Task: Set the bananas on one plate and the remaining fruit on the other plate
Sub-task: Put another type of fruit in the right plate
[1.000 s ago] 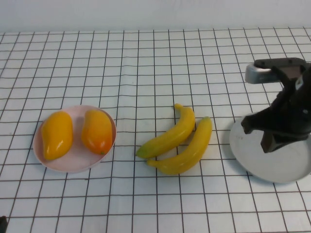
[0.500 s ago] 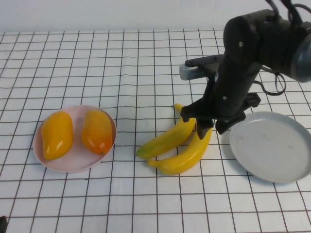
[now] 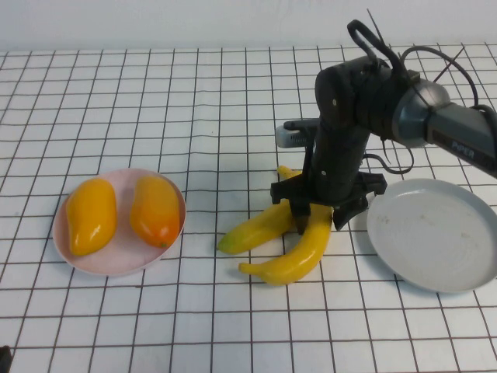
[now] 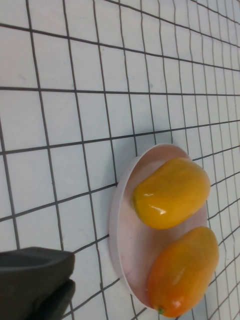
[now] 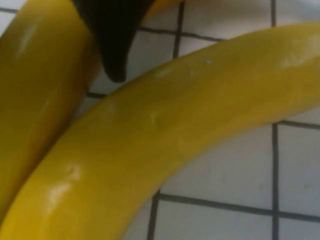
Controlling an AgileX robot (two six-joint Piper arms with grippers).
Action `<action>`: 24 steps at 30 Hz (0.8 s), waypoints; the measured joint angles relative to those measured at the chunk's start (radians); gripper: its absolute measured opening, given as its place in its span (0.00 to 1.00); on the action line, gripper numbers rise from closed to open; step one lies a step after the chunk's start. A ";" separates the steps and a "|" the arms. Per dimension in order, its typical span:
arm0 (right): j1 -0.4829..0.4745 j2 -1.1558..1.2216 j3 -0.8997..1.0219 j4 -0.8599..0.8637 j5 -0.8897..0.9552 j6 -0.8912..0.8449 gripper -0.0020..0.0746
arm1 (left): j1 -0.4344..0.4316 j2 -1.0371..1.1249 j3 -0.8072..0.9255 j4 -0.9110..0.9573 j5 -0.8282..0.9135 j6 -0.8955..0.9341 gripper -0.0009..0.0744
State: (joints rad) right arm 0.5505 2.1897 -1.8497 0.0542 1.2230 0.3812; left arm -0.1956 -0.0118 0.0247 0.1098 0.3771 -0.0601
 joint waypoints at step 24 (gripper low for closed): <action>-0.090 -0.288 0.150 -0.084 0.000 -0.197 0.43 | 0.000 0.000 0.000 0.000 0.000 0.000 0.01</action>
State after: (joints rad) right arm 0.4601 1.9021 -1.7001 -0.0302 1.2230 0.1844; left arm -0.1956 -0.0118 0.0247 0.1098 0.3771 -0.0601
